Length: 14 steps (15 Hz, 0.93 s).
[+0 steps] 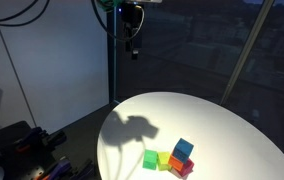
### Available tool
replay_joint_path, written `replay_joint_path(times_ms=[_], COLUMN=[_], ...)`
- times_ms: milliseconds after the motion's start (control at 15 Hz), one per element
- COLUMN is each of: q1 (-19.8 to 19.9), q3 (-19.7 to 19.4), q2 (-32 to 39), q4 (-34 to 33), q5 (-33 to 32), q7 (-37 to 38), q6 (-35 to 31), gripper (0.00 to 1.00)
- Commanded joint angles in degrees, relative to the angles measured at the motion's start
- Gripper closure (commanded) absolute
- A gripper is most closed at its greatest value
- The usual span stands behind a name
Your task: Pick up the blue block and put it on the table
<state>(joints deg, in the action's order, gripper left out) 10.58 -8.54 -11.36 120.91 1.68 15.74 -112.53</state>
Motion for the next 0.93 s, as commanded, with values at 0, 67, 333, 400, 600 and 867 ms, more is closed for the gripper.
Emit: replay_joint_path(times_ms=[0, 67, 333, 400, 600, 867], q1=[1.2, 1.5, 2.6, 2.8, 3.4, 3.6], q3=[-1.6, -1.9, -3.3, -3.7, -4.5, -5.2], q2=[1.8, 2.1, 3.7, 4.2, 5.8, 7.7], q4=[-1.9, -1.7, -1.8, -1.7, -1.7, -1.5], q5=[-0.8, -0.8, -0.8, -0.8, -1.1, -0.2], q7=[-1.6, -1.7, -2.1, -2.2, -2.2, -2.1], q6=[-0.5, -1.0, -3.0, -3.7, -5.3, -5.5], gripper=[0.0, 0.0, 0.0, 0.0, 0.0, 0.0])
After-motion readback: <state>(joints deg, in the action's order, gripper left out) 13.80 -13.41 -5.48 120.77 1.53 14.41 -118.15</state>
